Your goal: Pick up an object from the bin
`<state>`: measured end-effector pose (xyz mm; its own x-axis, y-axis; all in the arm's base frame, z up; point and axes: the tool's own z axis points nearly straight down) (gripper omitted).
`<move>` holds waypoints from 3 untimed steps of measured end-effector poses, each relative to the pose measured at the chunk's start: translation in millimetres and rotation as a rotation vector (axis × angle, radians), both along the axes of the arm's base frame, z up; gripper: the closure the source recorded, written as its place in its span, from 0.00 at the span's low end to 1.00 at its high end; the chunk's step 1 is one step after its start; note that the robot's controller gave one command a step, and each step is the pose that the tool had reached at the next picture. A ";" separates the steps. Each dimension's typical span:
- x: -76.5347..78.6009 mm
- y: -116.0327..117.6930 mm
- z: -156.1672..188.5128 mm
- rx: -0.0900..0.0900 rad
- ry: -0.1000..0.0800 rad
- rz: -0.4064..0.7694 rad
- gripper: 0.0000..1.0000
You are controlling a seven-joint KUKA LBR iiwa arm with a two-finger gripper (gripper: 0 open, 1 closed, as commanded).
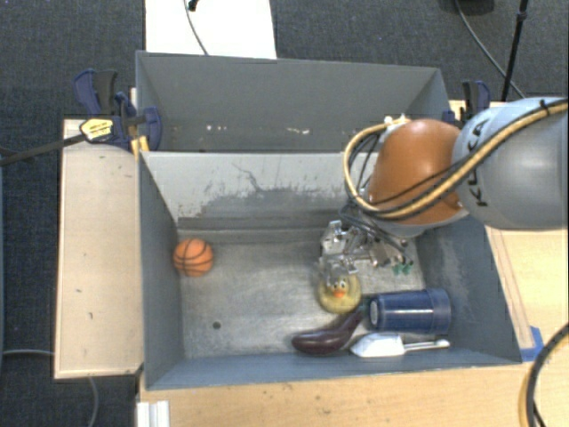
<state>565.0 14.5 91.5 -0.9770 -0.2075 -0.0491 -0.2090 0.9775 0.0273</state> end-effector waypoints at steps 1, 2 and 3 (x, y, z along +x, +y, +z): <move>0.2 0.8 2.8 -0.007 0.007 0.003 1.00; -16.8 -8.2 16.1 -0.020 0.015 -0.052 1.00; -77.0 -19.1 97.6 -0.042 0.033 0.277 1.00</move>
Offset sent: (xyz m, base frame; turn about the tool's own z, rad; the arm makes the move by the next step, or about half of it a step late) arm -0.0451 -0.0201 0.0407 0.1426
